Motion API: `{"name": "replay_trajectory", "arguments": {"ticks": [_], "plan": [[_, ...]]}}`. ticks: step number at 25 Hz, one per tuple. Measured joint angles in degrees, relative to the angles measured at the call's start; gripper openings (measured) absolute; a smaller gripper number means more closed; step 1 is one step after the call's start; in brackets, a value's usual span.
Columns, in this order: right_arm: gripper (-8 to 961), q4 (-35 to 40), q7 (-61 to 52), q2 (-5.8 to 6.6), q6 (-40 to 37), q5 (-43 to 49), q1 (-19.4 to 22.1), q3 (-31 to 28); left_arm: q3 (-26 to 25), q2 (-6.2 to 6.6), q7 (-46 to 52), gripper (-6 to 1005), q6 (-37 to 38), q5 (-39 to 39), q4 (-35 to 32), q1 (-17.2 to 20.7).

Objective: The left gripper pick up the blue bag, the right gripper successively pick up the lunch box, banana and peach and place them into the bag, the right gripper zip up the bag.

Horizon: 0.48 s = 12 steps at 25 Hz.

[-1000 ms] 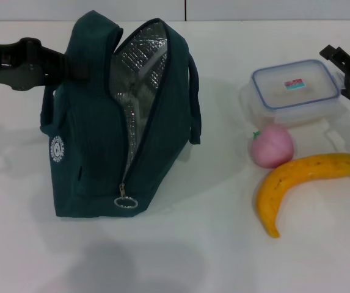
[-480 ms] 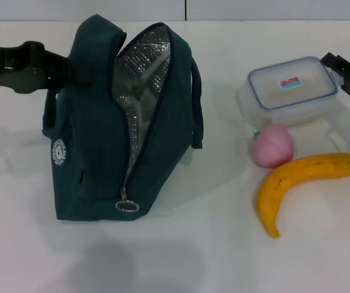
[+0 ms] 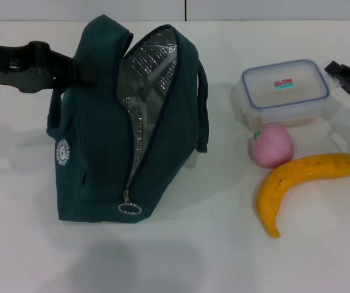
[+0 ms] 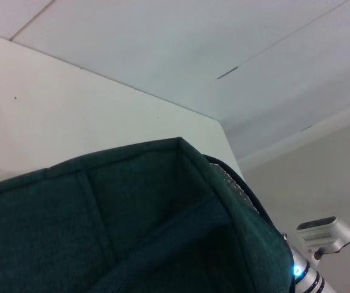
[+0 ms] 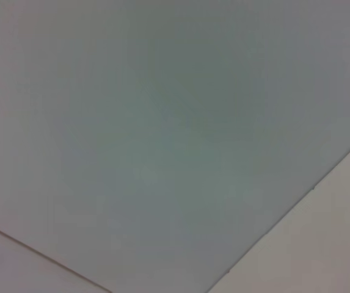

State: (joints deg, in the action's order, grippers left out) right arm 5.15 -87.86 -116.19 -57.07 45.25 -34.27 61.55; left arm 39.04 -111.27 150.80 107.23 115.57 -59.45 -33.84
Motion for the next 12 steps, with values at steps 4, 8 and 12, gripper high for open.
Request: {"name": "replay_trajectory", "arguments": {"ticks": [4, 8, 12], "plan": [[118, -0.10, 0.74, 0.00, -0.28, 0.00, 0.09, 0.05, 0.00, -0.02, -0.10, 38, 0.00, 0.00, 0.08, -0.36], [96, 0.13, 1.35, 0.00, -0.83, 0.04, 0.47, 0.06, 0.04, -0.12, -0.20, 38, 0.00, 0.00, 0.16, -0.50], [95, -0.04, 2.72, 0.00, -2.85, 0.05, 0.64, -0.17, 0.19, -0.22, -0.21, 38, 0.06, 0.00, 0.11, -0.53]]}}
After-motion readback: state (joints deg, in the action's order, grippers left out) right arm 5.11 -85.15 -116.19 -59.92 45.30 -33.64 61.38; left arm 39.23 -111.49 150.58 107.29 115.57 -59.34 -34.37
